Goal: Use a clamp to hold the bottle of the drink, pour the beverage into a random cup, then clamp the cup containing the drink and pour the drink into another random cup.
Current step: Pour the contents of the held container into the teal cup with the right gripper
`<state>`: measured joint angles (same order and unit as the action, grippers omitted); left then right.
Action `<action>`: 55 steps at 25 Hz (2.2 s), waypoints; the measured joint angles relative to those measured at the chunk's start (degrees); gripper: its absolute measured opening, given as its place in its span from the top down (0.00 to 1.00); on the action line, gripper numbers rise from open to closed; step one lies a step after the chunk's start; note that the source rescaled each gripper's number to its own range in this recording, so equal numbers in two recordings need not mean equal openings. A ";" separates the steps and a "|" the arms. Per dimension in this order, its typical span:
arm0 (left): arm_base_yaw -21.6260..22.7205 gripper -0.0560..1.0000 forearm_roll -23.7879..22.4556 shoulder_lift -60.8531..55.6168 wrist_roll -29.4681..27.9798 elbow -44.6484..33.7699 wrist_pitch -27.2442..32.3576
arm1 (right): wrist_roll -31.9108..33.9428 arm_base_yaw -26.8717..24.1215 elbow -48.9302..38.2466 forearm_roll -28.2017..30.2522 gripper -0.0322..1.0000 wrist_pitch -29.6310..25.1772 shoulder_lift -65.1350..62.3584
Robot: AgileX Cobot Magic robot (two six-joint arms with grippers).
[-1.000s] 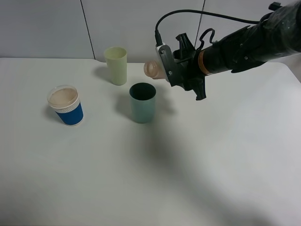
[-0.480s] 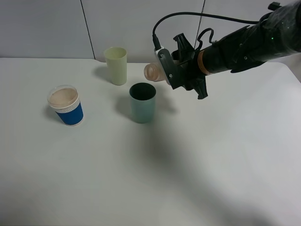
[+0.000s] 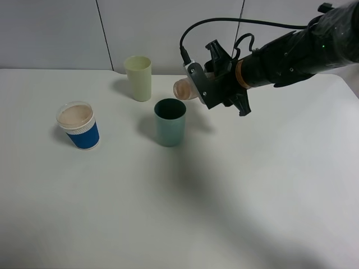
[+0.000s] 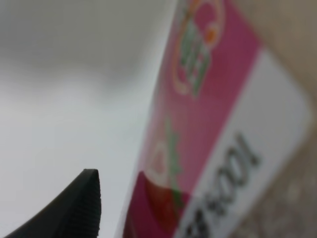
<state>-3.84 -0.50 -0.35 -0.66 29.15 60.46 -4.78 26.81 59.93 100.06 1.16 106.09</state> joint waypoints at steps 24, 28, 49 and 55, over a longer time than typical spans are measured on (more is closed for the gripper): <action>0.00 0.40 0.00 0.00 -0.05 0.00 0.00 | -5.26 1.62 0.00 -0.10 0.94 -5.35 0.00; 0.00 0.40 0.00 0.00 -0.05 0.00 0.00 | -6.19 1.62 0.00 -0.10 0.94 -5.40 0.00; 0.00 0.40 0.00 0.00 -0.05 0.00 0.00 | -8.17 1.62 0.00 -0.37 0.94 -8.13 0.00; 0.00 0.40 0.00 0.00 -0.05 0.00 0.00 | -8.21 1.62 0.00 -1.56 0.94 -8.37 0.00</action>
<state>-3.84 -0.50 -0.35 -0.71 29.15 60.46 -12.99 28.42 59.93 98.50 -7.21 106.09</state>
